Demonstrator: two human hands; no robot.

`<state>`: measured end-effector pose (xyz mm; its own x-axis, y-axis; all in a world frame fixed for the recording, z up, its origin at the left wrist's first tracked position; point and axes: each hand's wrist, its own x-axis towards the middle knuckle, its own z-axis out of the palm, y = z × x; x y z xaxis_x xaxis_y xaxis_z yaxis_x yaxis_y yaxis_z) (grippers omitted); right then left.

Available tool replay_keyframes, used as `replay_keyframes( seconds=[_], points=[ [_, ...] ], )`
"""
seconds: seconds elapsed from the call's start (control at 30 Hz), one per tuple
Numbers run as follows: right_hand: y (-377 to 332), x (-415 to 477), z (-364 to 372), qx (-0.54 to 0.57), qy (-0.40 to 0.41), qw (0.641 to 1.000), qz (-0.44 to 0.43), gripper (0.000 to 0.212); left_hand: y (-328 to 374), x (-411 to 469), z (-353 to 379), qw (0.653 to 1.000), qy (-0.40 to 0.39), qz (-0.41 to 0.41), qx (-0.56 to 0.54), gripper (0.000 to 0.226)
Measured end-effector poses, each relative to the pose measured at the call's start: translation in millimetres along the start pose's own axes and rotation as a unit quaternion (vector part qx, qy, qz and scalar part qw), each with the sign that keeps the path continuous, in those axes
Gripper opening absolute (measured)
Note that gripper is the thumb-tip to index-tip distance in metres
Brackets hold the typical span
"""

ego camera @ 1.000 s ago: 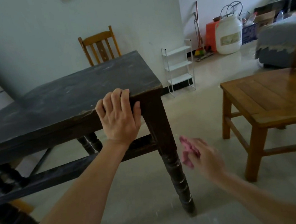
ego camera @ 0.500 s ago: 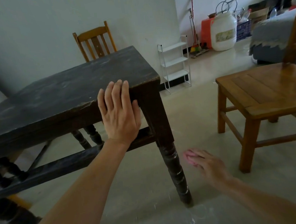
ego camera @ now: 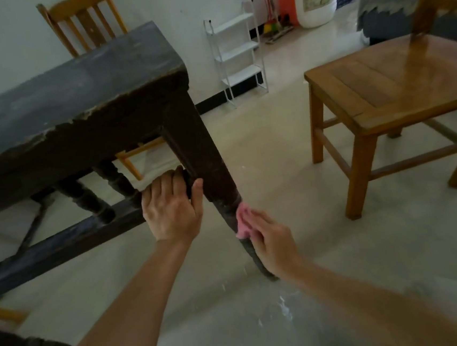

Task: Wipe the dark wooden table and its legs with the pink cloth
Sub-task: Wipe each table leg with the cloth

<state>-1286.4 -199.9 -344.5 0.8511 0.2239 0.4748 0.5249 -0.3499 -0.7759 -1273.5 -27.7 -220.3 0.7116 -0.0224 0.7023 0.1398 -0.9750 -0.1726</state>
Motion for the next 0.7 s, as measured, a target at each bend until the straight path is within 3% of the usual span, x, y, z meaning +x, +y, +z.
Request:
replay_keyframes(
  seconds=[0.07, 0.1, 0.23, 0.3, 0.37, 0.53, 0.6, 0.7],
  points=[
    [19, -42, -1, 0.001, -0.104, 0.995, 0.006, 0.04, 1, 0, 2, 1.0, -0.001, -0.008, -0.001, 0.053],
    [26, -47, -6, -0.001, -0.108, 0.994, 0.008, 0.037, 2, 1, 2, 1.0, -0.004, -0.011, -0.005, 0.053],
    [17, 8, -17, -0.007, 0.113, 0.992, 0.047, 0.028, 3, -1, -2, 0.999, -0.023, -0.02, -0.012, 0.053],
    [-9, 36, -5, 0.03, 0.177, 0.983, 0.048, 0.031, 4, 0, -4, 0.999, -0.034, -0.02, -0.016, 0.053],
    [-32, 34, 16, 0.04, 0.185, 0.982, 0.03, 0.033, 4, 1, -7, 0.999, -0.044, -0.015, -0.019, 0.054],
    [-20, -27, 42, -0.017, 0.027, 0.998, -0.062, 0.035, 2, 3, -11, 0.998, -0.054, -0.009, -0.023, 0.056],
    [-16, -12, 32, -0.024, 0.059, 0.994, -0.083, 0.035, 3, 4, -11, 0.998, -0.058, -0.012, -0.025, 0.056],
    [-18, 34, 4, 0.026, 0.142, 0.988, -0.059, 0.018, 4, 3, -12, 0.997, -0.071, -0.022, -0.025, 0.057]
  ],
)
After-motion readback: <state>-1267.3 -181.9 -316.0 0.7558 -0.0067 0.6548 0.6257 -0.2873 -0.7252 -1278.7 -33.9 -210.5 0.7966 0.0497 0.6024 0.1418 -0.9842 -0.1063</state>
